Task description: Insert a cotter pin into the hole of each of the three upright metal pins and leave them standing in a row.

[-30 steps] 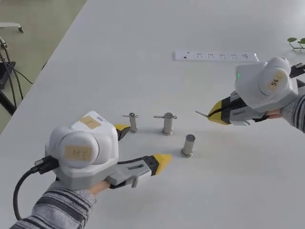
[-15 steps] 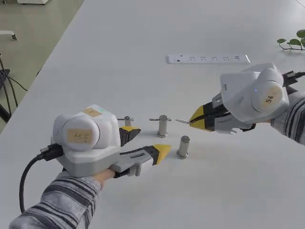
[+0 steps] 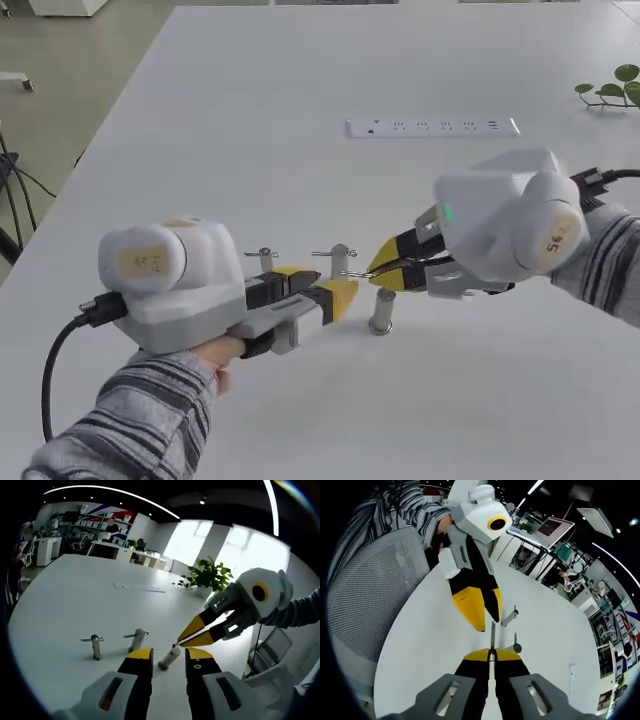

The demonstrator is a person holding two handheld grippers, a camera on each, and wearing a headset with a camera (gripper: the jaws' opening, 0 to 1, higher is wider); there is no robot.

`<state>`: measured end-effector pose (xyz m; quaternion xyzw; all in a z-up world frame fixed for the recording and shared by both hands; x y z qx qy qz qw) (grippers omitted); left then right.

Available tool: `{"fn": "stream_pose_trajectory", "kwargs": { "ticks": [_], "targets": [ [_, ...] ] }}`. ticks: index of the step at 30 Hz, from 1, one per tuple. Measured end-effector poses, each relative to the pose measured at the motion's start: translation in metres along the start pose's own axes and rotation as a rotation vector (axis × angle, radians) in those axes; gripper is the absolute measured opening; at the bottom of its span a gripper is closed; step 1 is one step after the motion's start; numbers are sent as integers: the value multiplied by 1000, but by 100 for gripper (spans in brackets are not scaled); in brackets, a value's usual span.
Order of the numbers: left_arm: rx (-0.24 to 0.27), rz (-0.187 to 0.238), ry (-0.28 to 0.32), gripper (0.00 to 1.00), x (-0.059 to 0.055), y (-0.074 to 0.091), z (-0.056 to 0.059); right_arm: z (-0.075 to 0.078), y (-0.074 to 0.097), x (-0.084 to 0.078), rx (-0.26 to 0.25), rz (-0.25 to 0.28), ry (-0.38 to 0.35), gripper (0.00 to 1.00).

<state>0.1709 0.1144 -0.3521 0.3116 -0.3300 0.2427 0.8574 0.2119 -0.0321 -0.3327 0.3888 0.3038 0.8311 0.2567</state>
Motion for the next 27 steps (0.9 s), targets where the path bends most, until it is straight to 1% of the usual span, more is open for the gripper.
{"fn": "stream_pose_trajectory", "kwargs": {
  "ticks": [6, 12, 19, 22, 24, 26, 27],
  "targets": [
    [-27, 4, 30, 12, 0, 0, 2, -2, 0, 5, 6, 16, 15, 0],
    [-46, 6, 56, 5, -1, -1, 3, -2, 0, 9, 3, 28, 17, 0],
    [-58, 4, 78, 1, -1, -3, 5, -4, 0, 12, 5, 35, 19, 0],
    [-60, 0, 89, 1, -1, -3, 5, -3, -1, 13, 3, 35, 19, 0],
    [-70, -7, 99, 0, -2, -3, 7, -4, -1, 13, 5, 35, 16, 0],
    [-70, -7, 99, 0, -2, -3, 7, -4, -1, 13, 5, 35, 9, 0],
    [-75, -8, 82, 0, -2, -3, 8, -4, 0, 13, 5, 36, 8, 0]
  ]
}}
Point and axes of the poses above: the centre of the closed fingertips' face, and the gripper's own axes: y roughly backward along the fingers, z roughly to its right, x roughly out of its top, the point moved 9 cm from there along y, roughly backward along the fingers, and after that the axes turned 13 degrees about y, right-handed, at the moved point
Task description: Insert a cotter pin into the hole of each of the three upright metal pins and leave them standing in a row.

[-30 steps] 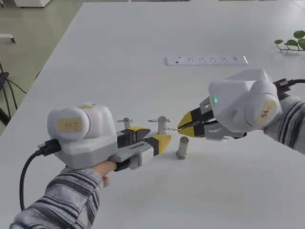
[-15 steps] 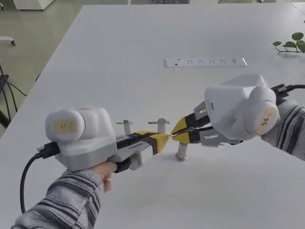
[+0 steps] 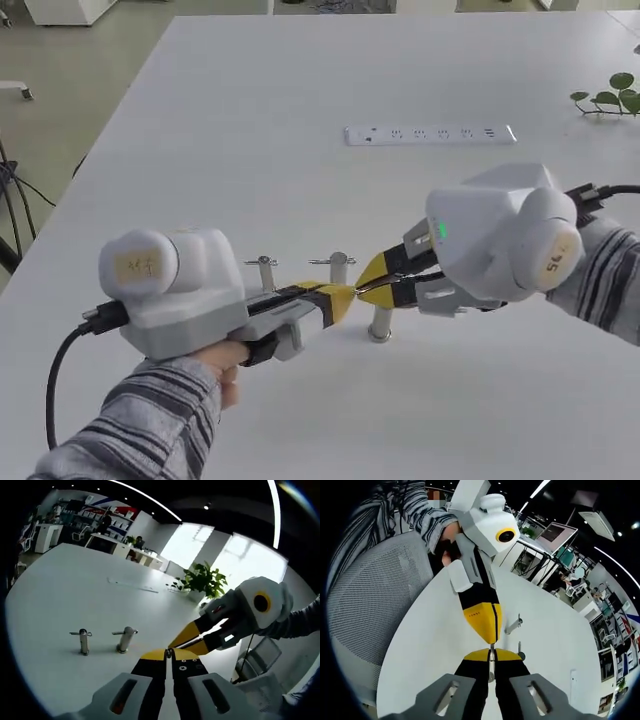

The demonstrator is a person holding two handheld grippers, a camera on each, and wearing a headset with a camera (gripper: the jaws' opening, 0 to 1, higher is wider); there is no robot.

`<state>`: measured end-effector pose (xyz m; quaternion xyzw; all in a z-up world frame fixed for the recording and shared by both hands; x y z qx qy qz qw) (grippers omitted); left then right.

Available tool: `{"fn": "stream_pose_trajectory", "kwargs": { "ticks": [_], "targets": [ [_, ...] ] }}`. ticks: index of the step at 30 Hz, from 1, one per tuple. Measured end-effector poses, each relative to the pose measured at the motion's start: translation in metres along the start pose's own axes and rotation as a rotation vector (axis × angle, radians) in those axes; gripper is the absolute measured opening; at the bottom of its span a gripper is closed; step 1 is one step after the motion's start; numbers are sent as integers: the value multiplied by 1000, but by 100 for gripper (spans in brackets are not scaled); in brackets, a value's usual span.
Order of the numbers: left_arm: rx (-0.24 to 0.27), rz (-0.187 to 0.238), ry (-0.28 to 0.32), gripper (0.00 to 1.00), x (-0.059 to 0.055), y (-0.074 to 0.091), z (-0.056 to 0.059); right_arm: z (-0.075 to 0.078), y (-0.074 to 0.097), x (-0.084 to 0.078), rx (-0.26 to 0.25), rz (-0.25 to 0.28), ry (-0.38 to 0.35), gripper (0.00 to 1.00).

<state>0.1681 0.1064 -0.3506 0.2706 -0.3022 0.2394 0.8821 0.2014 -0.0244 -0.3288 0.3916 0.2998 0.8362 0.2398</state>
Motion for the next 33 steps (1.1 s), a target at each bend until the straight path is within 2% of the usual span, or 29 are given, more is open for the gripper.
{"fn": "stream_pose_trajectory", "kwargs": {
  "ticks": [6, 8, 10, 14, 17, 19, 22, 25, 28, 29, 33],
  "targets": [
    [-19, -13, -73, 0, 0, 0, 2, -2, 1, -1, 1, 17, -59, 0],
    [-26, -21, -107, 0, 0, 1, 3, -2, 2, -1, 3, 30, -115, 0],
    [-23, -34, -153, 0, 0, 2, 2, -3, 3, -1, 8, 64, -172, 1],
    [-38, -53, -265, 0, -1, 6, 3, -6, 5, -4, 35, 89, -280, 6],
    [-44, -75, -340, 0, -3, 10, 2, -10, 6, -4, 55, 133, -371, 6],
    [-51, -82, -338, 0, -5, 12, 2, -10, 6, -9, 74, 157, -439, 8],
    [-84, -87, -368, 0, -6, 17, 3, -15, 8, -9, 90, 184, -513, 10],
    [-106, -97, -393, 0, -8, 21, 3, -19, 9, -10, 100, 212, -561, 10],
    [-165, -113, -400, 0, -10, 25, 7, -25, 9, -11, 125, 254, -624, 12],
    [-167, -106, -402, 0, -8, 25, 6, -27, 9, -11, 132, 261, -649, 12],
    [-195, -110, -404, 0, -9, 27, 6, -33, 9, -12, 135, 265, -671, 14]
  ]
}}
Point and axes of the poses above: the centre of the closed fingertips' face, and the gripper's own axes: y roughly backward along the fingers, z roughly to its right, x roughly out of its top, the point moved 9 cm from there along y, roughly backward along the fingers, and after that the axes turned 13 degrees about y, right-handed, at the moved point
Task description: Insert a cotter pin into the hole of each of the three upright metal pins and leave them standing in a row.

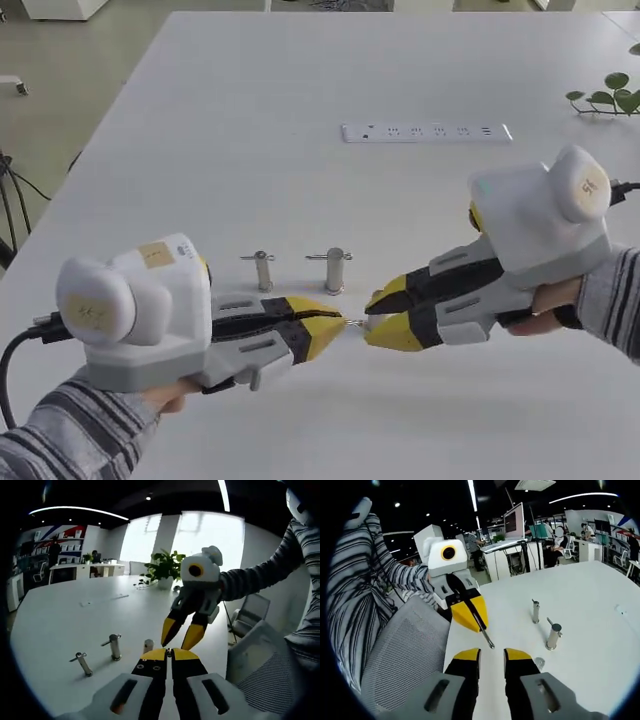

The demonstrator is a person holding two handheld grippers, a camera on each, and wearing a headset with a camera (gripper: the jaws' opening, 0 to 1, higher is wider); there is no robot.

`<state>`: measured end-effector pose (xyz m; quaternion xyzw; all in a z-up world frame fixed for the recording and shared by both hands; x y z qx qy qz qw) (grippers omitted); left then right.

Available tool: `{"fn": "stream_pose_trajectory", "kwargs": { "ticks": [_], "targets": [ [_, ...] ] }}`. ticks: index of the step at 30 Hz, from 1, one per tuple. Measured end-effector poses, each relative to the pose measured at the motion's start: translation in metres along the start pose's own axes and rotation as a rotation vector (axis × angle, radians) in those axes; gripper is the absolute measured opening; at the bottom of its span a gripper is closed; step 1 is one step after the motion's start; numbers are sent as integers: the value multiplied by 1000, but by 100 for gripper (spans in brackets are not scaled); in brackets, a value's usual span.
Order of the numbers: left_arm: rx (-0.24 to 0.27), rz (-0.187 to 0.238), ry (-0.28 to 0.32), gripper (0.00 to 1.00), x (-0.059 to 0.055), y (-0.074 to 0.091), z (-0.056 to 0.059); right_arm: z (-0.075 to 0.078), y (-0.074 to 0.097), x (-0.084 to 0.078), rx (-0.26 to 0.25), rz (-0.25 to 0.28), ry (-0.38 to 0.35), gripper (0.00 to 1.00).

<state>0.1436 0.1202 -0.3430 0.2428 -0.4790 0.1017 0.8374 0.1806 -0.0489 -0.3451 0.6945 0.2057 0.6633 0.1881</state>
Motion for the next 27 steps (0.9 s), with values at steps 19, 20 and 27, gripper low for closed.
{"fn": "stream_pose_trajectory", "kwargs": {
  "ticks": [19, 20, 27],
  "targets": [
    [-109, 19, 47, 0, -3, -2, 13, -16, -6, 5, 63, 36, 6, 2],
    [-108, 23, 50, 0, -3, -2, 12, -17, -6, 6, 65, 35, 9, 0],
    [-104, 28, 55, 0, -4, -2, 12, -15, -4, 10, 56, -14, 118, 0]
  ]
}}
Point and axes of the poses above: the centre of the closed fingertips' face, and the gripper's own axes: y roughly backward along the fingers, z roughly to its right, x roughly out of its top, the point moved 9 cm from there along y, roughly backward along the fingers, and after that the axes turned 13 degrees about y, right-handed, at the moved point
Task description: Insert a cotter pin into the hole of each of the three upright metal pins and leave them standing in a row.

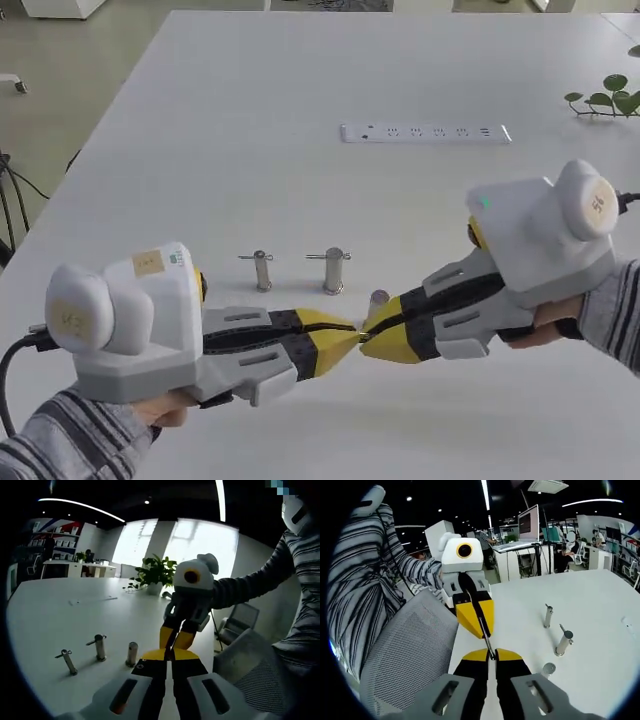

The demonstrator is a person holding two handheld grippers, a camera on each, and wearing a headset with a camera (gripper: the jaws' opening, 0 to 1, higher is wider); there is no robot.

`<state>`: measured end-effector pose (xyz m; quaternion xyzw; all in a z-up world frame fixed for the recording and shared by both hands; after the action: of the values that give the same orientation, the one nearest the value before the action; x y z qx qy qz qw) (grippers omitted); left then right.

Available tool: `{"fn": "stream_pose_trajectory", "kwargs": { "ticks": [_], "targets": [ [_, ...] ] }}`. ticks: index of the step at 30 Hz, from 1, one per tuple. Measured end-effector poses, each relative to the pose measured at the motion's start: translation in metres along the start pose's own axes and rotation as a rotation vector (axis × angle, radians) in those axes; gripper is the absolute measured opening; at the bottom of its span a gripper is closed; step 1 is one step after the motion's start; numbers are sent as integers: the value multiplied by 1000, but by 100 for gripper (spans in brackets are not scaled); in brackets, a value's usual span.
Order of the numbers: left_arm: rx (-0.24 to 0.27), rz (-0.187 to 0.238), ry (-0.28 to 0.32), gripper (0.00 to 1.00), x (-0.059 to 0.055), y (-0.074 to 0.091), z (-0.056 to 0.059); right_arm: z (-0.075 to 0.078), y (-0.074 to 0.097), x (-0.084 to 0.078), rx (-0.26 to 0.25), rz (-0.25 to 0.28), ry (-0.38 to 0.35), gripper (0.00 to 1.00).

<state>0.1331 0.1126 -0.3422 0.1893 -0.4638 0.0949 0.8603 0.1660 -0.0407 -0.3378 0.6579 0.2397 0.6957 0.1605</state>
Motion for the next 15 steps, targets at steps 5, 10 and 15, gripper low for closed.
{"fn": "stream_pose_trajectory", "kwargs": {
  "ticks": [5, 10, 15],
  "targets": [
    [19, -11, -19, 0, -2, -1, -2, 0, 0, 3, 3, -52, 98, 0],
    [46, -10, -44, 3, -3, -3, -6, 0, 1, 4, -8, -87, 186, 0],
    [63, -27, -58, 11, -6, -10, -7, 5, 5, 1, -28, -93, 215, 0]
  ]
}}
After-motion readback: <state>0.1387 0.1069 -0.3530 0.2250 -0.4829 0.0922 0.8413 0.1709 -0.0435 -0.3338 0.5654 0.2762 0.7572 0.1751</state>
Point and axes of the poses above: the centre of the closed fingertips' face, and the gripper's own axes: y roughly backward along the fingers, z roughly to its right, x roughly out of its top, the point moved 9 cm from there along y, roughly backward along the fingers, and after that the axes turned 13 degrees about y, right-handed, at the moved point
